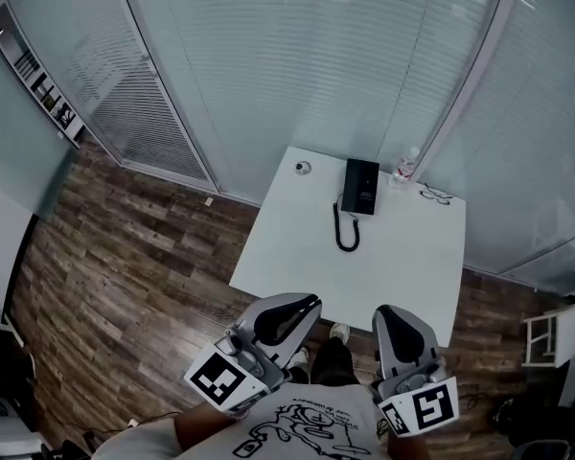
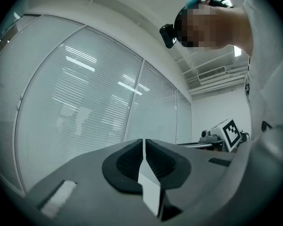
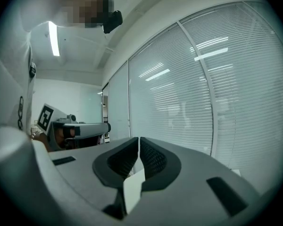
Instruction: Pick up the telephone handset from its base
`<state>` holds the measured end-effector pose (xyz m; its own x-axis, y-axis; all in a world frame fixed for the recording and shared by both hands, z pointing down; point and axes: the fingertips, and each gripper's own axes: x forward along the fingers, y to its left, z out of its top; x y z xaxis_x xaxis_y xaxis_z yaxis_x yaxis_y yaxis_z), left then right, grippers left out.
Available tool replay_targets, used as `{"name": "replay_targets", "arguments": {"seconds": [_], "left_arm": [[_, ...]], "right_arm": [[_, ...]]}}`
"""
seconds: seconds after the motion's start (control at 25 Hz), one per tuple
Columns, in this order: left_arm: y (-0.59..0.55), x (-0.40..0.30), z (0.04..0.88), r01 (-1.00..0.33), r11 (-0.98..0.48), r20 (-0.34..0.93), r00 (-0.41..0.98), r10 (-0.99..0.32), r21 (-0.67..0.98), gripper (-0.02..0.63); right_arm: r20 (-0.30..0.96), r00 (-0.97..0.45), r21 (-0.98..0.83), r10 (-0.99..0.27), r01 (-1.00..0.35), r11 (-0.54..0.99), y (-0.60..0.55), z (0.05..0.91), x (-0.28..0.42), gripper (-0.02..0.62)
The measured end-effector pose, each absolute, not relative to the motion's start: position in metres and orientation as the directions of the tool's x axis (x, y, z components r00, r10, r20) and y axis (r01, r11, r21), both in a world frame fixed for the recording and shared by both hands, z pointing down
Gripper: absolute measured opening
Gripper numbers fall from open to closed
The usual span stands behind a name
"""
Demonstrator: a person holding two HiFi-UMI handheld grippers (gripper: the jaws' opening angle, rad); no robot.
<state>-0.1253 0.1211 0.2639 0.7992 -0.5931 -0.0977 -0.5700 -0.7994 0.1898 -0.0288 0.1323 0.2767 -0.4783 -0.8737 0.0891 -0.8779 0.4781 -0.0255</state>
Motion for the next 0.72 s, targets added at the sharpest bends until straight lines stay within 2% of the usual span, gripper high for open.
{"name": "replay_targets", "arguments": {"seconds": [0.72], "left_arm": [[0.008, 0.006, 0.264, -0.542, -0.818, -0.096, 0.82, -0.565, 0.192, 0.006]], "right_arm": [[0.085, -0.43, -0.052, -0.899, -0.903, 0.427, 0.02, 0.285, 0.105, 0.011]]}}
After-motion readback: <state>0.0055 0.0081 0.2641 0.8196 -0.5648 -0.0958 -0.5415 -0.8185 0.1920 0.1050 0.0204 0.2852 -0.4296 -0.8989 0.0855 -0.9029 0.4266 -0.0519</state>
